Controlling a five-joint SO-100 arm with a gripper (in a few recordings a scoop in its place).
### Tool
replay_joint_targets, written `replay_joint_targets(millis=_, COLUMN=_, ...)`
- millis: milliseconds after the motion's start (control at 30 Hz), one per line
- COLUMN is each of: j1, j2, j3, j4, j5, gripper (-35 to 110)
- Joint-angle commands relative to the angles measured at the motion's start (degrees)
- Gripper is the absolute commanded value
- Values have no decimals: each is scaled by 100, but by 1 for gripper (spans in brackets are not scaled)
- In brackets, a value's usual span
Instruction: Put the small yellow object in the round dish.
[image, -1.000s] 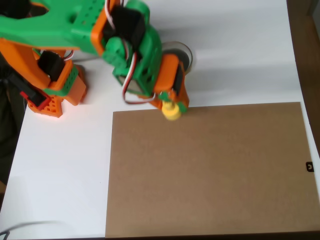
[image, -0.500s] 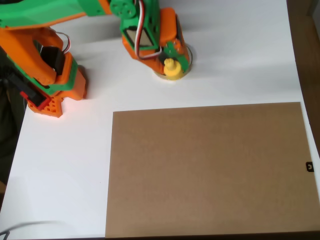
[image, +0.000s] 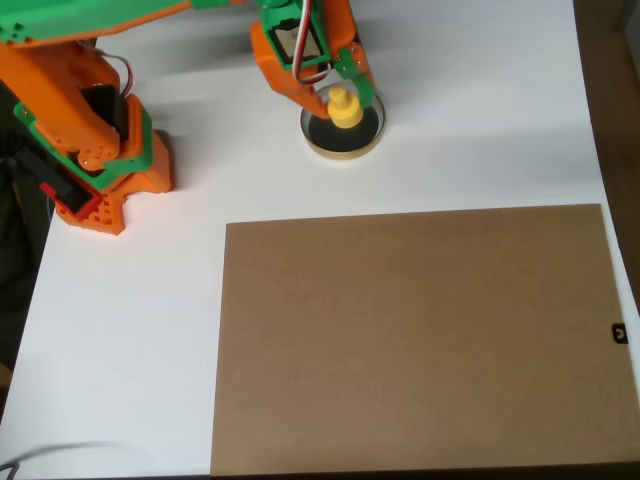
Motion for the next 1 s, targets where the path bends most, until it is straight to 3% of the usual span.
replay_joint_targets(millis=0, j1=-88, j2=439, j3=193, j4=-290, j5=-35, gripper=0)
replay_joint_targets(millis=300, j1=-448, j2=413, j3=1037, j4=-1169, j5=246, gripper=0)
replay_joint_targets(millis=600, j1=-1037, j2=229, j3=1151, j4=-1389, j5=396, gripper=0)
replay_joint_targets(millis=967, j1=-1037, j2=-53, j3=1556, j4=-1934, j5=466, gripper=0)
